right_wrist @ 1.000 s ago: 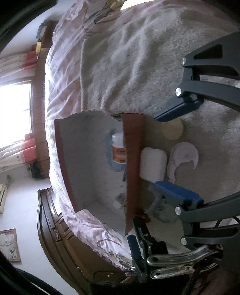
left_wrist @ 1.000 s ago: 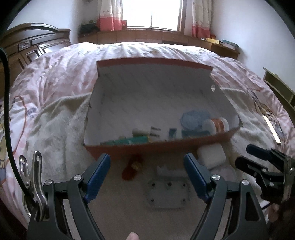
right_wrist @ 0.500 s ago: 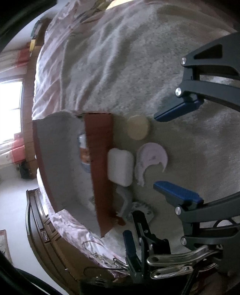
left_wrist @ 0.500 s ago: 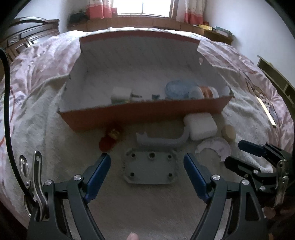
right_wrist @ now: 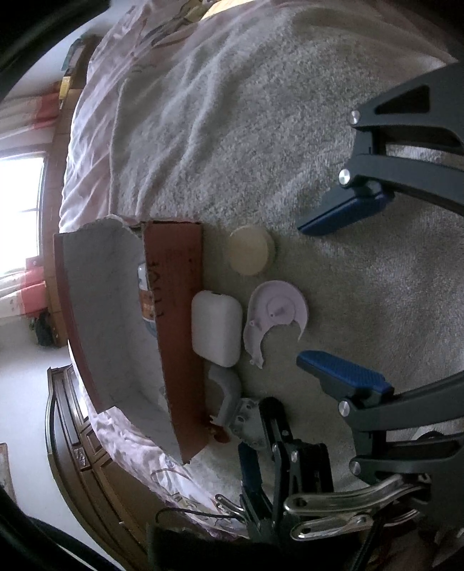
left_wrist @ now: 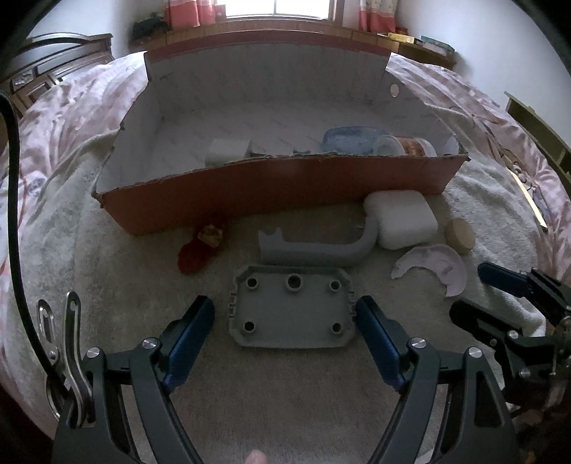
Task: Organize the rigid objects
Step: 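Withdraw both tools from the box toward the grey plate and pink disc, then grasp the grey square plate with the left tool while the right tool grasps the pale pink disc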
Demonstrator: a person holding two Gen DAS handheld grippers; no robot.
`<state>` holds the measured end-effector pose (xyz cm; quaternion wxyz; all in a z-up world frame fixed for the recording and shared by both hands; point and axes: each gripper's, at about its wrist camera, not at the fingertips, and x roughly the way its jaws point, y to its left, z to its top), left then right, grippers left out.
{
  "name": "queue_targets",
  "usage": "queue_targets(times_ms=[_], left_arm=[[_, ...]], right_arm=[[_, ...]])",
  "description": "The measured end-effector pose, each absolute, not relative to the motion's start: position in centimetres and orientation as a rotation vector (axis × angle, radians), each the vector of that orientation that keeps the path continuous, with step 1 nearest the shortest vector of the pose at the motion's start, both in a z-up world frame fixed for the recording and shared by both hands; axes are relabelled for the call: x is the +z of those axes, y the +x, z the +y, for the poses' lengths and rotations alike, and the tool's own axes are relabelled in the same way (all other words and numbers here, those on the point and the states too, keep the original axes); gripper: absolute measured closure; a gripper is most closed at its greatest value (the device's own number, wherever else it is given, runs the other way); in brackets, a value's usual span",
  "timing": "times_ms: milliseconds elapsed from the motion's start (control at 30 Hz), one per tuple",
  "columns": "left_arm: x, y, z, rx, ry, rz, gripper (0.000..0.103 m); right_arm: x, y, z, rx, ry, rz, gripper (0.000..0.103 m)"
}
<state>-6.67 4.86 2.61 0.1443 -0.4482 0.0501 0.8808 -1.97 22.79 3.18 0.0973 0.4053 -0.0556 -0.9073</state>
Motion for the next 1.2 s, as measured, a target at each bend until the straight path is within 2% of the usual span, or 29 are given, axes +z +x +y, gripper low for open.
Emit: queue_targets(times_ms=[300, 367, 433, 467, 767, 1067, 1200], left_arm=[[2.5, -6.7, 5.3, 2.573, -1.287, 0.181, 0.02], [2.5, -6.6, 5.3, 2.577, -1.281, 0.186, 0.022], [2.6, -6.4, 5.3, 2.581, -1.266, 0.195, 0.032], [2.7, -6.3, 5.4, 2.581, -1.26, 0.2, 0.031], [3.0, -5.5, 4.2, 2.609, -1.266, 0.18, 0.032], [2.4, -3.9, 0.5, 2.651, -1.269, 0.073, 0.031], [2.5, -3.8, 0.3, 2.652, -1.262, 0.05, 0.032]], right_arm=[[2.9, -1.9, 22.2, -2.693, 1.18, -0.122, 0.023], [2.8, -2.0, 22.2, -2.691, 1.173, -0.123, 0.021], [2.8, -2.0, 22.2, -2.689, 1.164, -0.122, 0.02], [2.7, -2.0, 22.2, -2.689, 1.162, -0.121, 0.02], [2.7, -2.0, 22.3, -2.689, 1.143, -0.138, 0.02], [2.9, -2.0, 22.0, -2.706, 1.155, -0.139, 0.02], [3.3, -2.6, 21.3, -2.694, 1.145, -0.117, 0.024]])
